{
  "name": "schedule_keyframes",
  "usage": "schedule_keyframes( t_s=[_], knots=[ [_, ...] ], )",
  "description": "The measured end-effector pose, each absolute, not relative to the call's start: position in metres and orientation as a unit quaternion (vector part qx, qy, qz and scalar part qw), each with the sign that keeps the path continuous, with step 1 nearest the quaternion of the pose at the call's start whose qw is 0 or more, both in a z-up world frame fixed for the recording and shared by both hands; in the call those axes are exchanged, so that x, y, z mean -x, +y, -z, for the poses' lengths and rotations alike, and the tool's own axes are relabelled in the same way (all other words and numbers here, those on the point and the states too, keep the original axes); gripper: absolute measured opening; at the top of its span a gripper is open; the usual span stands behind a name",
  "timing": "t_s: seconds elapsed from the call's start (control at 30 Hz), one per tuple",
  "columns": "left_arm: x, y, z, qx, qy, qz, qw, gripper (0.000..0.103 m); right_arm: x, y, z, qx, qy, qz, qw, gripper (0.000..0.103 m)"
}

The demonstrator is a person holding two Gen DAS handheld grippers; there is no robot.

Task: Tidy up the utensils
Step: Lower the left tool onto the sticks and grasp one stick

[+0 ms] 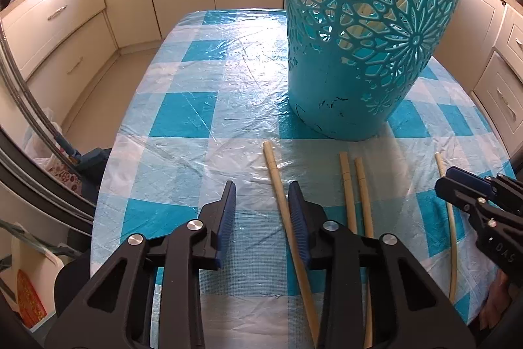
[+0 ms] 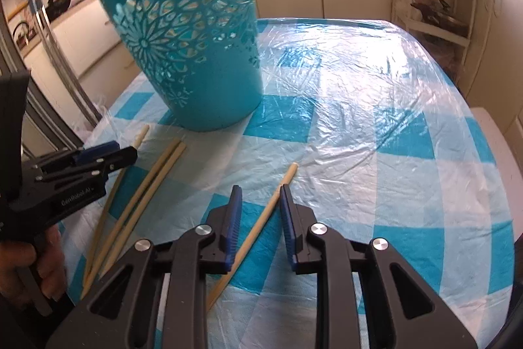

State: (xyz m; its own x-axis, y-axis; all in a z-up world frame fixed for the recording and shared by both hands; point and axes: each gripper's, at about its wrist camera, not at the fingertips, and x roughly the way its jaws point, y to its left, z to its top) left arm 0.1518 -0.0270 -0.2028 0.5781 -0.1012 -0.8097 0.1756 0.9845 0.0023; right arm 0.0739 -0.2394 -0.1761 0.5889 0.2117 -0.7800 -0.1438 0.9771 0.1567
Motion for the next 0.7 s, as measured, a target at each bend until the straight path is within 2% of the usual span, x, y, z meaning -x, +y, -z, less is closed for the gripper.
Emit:
schedule_keyframes(
  t_s=[0.07, 0.13, 0.23, 0.33, 0.7],
  knots=[
    [-0.153, -0.027, 0.203, -0.041, 0.455, 0.086, 0.885, 0.031, -0.076, -0.234, 0.175, -0.014, 0.447, -0.123, 0.886, 0.01],
    [-0.155, -0.027, 0.202, -0.039, 0.458, 0.097, 0.883, 0.023, -0.076, -0.232, 0.175, 0.003, 0.449, -0.135, 0.884, 0.009],
    [-0.158, -0.026, 0.202, -0.036, 0.462, 0.106, 0.88, 0.017, -0.077, -0.239, 0.176, 0.005, 0.454, -0.128, 0.882, 0.009],
    [-0.16, -0.027, 0.201, -0.041, 0.464, 0.112, 0.878, 0.017, -0.078, -0.249, 0.176, -0.025, 0.463, -0.12, 0.878, 0.009],
    [-0.157, -0.036, 0.201, -0.052, 0.464, 0.103, 0.878, 0.017, -0.077, -0.246, 0.175, -0.033, 0.466, -0.11, 0.877, 0.009]
  ],
)
